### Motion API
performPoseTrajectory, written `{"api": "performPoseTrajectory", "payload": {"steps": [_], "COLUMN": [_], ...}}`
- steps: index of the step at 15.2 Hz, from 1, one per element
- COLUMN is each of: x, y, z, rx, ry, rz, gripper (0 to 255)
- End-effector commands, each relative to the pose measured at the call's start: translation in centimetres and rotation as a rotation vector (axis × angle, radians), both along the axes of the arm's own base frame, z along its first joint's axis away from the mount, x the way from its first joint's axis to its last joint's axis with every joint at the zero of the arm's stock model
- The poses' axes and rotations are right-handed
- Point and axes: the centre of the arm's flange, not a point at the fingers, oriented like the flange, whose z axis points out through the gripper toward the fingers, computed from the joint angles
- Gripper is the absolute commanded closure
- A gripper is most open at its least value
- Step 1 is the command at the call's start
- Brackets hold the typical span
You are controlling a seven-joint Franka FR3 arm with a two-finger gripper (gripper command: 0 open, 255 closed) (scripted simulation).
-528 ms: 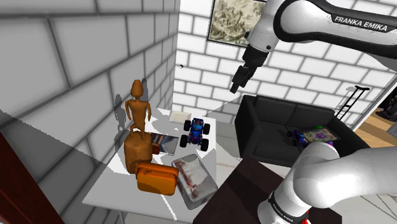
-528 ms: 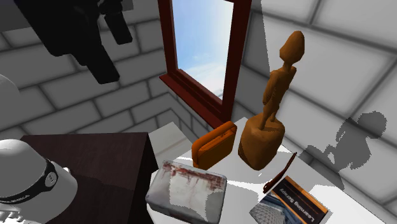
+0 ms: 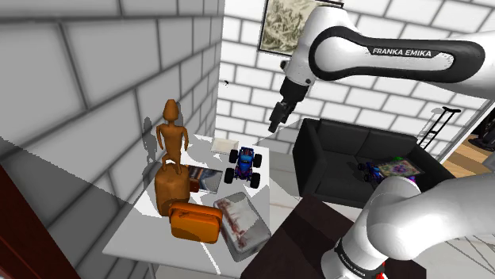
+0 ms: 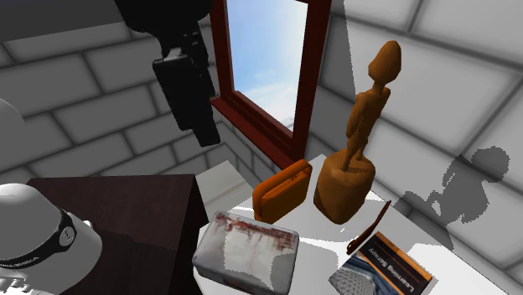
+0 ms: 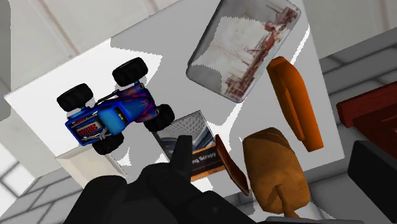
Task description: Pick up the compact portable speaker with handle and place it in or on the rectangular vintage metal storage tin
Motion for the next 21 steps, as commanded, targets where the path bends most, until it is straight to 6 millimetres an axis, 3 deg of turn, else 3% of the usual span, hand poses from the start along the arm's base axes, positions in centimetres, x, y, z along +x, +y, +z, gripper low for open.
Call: {"api": "performPoseTrajectory", "payload": {"steps": [1,21], "x": [1.2,11.0], "y": [1.3,12.5], "z": [-2.0,-24.2], "rx": [-0.002,-0.024], "ry": [0.006,0.082], "rz": [0.027,0.296], "gripper": [0,0]}}
